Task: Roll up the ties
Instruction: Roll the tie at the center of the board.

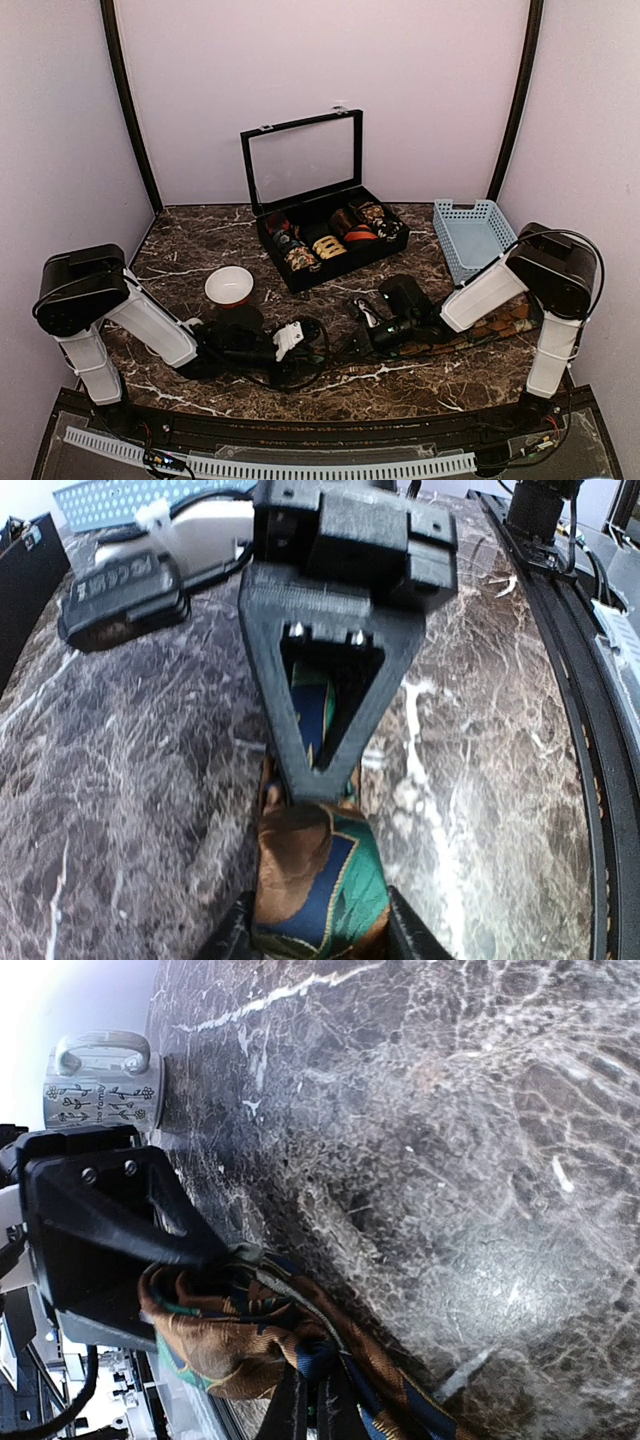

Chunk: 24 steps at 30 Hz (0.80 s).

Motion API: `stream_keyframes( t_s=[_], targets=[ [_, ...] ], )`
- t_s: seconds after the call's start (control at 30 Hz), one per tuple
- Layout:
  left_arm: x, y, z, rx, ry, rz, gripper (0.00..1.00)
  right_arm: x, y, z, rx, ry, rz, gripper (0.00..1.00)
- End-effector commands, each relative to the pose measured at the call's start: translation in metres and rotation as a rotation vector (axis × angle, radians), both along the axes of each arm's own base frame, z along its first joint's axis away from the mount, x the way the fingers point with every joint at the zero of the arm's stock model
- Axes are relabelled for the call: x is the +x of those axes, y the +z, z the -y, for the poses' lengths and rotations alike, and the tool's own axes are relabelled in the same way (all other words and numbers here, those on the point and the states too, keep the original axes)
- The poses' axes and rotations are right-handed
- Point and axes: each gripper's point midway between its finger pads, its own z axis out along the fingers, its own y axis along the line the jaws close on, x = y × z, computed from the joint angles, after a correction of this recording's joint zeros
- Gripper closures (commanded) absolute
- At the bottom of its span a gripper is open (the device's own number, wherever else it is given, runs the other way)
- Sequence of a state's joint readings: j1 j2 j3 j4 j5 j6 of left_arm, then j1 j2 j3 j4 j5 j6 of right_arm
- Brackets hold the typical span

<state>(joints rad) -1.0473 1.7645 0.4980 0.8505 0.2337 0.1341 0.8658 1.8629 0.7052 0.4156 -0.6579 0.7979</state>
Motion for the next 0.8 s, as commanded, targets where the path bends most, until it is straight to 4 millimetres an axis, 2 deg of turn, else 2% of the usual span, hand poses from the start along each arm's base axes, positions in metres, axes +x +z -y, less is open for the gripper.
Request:
stream_keyframes(
  t_s=[0.0, 0.17, 0.33, 0.47, 0.6, 0.67, 0.77],
  targets=[
    [-0.001, 0.024, 0.023, -0.108, -0.05, 0.013, 0.66, -0.009, -0.036, 0.019, -0.114, -0.014, -0.041, 1.0],
    [0.0, 0.02, 0.039, -0.108, -0.087, -0.011, 0.71, -0.008, -0.037, 0.018, -0.113, -0.01, -0.042, 1.0],
    [0.006, -0.002, 0.046, -0.076, -0.064, -0.042, 0.67, -0.008, -0.036, 0.016, -0.106, -0.006, -0.042, 1.0],
    [0.006, -0.036, 0.038, 0.0, -0.034, -0.077, 0.66, -0.009, -0.034, 0.016, -0.1, -0.003, -0.044, 1.0],
    [-0.001, -0.059, 0.022, 0.073, -0.026, -0.116, 0.7, -0.01, -0.028, 0.015, -0.081, 0.002, -0.041, 1.0],
    [-0.005, -0.067, 0.014, 0.126, -0.027, -0.132, 0.72, -0.011, -0.022, 0.014, -0.063, 0.004, -0.037, 1.0],
    [-0.003, -0.07, 0.002, 0.204, -0.004, -0.127, 0.74, -0.01, -0.01, 0.014, -0.039, 0.007, -0.022, 0.93]
  ],
)
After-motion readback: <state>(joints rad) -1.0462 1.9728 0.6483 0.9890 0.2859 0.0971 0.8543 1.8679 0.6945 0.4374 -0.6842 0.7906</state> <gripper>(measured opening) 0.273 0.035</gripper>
